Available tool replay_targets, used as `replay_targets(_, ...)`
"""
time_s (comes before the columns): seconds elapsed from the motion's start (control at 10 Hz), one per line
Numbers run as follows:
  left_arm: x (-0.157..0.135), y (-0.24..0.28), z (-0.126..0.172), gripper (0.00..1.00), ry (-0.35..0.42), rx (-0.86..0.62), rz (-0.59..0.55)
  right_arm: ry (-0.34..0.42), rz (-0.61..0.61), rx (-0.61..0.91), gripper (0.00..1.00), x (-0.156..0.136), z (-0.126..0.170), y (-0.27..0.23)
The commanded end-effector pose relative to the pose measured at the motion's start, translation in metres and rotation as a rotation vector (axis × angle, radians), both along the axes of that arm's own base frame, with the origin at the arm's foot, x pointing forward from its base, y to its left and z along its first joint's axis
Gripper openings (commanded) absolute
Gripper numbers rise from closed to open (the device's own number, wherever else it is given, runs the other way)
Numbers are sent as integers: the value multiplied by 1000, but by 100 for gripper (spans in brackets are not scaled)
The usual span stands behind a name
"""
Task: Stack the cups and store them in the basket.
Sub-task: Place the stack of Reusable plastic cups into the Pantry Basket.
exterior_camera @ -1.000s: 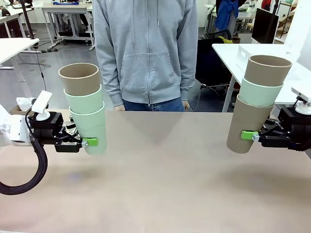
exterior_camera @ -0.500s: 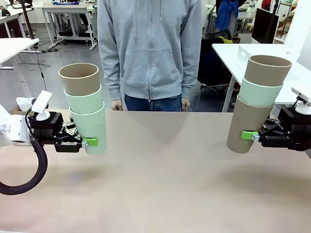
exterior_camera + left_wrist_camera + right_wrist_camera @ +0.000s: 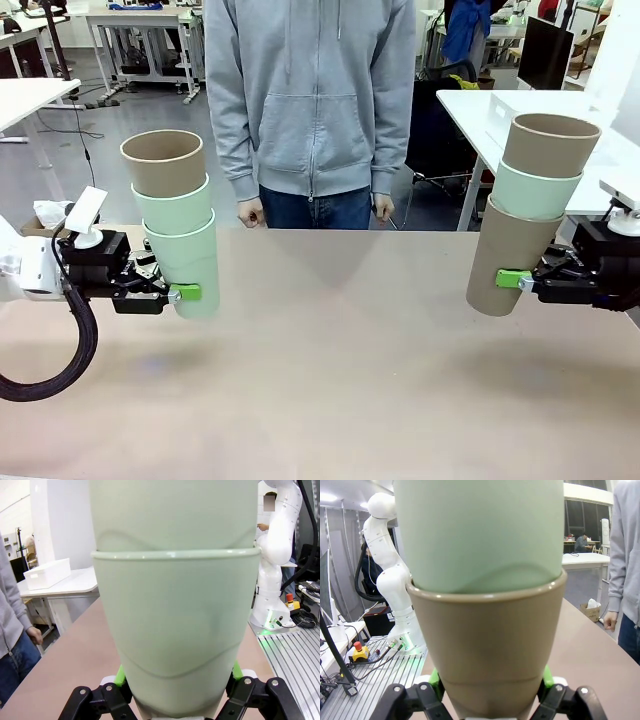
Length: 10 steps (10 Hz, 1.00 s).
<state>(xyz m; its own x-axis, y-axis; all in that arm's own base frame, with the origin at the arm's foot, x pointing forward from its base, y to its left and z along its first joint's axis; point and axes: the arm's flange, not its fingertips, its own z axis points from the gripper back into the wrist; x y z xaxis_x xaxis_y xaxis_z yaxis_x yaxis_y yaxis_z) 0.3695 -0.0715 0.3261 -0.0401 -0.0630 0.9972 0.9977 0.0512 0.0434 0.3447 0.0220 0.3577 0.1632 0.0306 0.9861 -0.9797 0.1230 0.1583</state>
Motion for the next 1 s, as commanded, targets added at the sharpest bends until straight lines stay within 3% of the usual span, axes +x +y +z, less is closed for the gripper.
replay_targets(0.0,0,-1,3,83,-3,-3,-3,-10,-2,1,85,1,3,0)
replay_targets(0.9,0,-1,3,83,-3,-3,-3,-10,-2,1,85,1,3,0)
